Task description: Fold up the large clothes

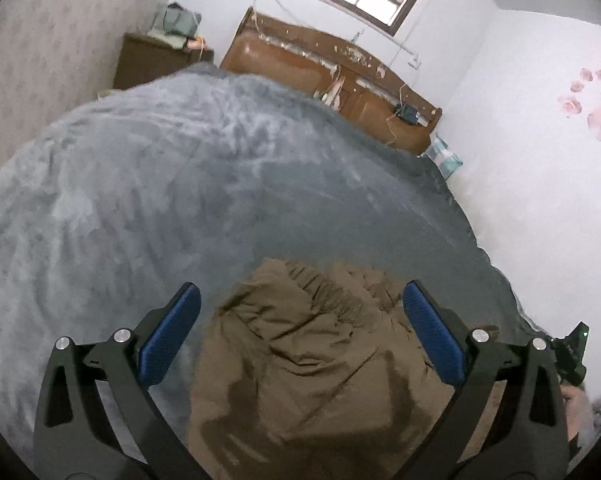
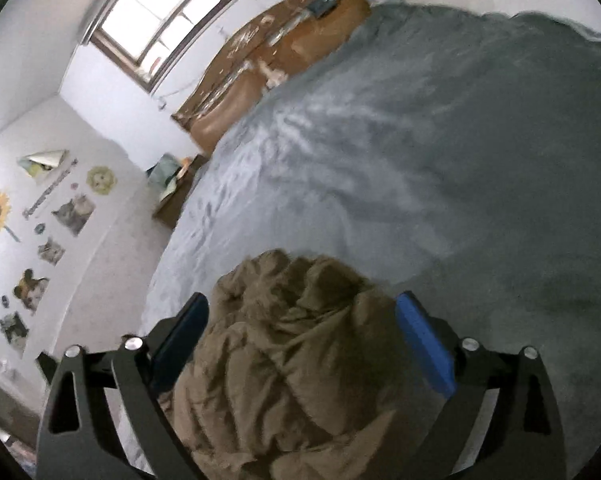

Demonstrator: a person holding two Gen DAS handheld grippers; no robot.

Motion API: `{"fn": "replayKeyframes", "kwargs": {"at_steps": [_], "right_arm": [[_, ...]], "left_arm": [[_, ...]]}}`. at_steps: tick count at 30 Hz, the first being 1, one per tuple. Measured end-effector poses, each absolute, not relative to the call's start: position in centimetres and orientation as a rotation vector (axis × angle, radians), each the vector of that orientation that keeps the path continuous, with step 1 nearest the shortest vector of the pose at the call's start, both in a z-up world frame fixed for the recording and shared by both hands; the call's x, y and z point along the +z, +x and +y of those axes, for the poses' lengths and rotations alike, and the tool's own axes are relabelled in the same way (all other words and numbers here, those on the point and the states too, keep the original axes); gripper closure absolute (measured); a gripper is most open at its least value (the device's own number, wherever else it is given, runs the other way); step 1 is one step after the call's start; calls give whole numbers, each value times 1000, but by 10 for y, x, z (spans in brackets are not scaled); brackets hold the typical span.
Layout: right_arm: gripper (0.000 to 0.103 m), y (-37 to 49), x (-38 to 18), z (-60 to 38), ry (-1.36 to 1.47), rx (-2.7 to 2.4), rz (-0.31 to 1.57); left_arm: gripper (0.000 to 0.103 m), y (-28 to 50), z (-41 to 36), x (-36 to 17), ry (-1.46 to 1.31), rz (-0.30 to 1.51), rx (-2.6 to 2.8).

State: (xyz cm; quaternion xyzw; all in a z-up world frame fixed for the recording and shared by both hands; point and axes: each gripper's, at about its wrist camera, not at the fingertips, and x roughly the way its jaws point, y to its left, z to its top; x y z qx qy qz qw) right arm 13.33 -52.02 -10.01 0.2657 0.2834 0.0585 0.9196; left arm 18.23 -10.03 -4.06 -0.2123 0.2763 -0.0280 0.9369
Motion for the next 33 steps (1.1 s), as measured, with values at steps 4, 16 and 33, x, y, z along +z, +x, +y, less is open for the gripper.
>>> {"fn": "replayKeyframes", "kwargs": {"at_steps": [4,16,33], "right_arm": [[8,144,-121,-518,423,35,662],[30,175,-164,-473,248,179,847],[85,145,-93,-460,95,77,563]], "left_arm": [[3,188,-93,-61,-306,668,39],[3,238,-124,-146,-218,913,-109],[97,224,-133,-92,-223,678,-58]]}}
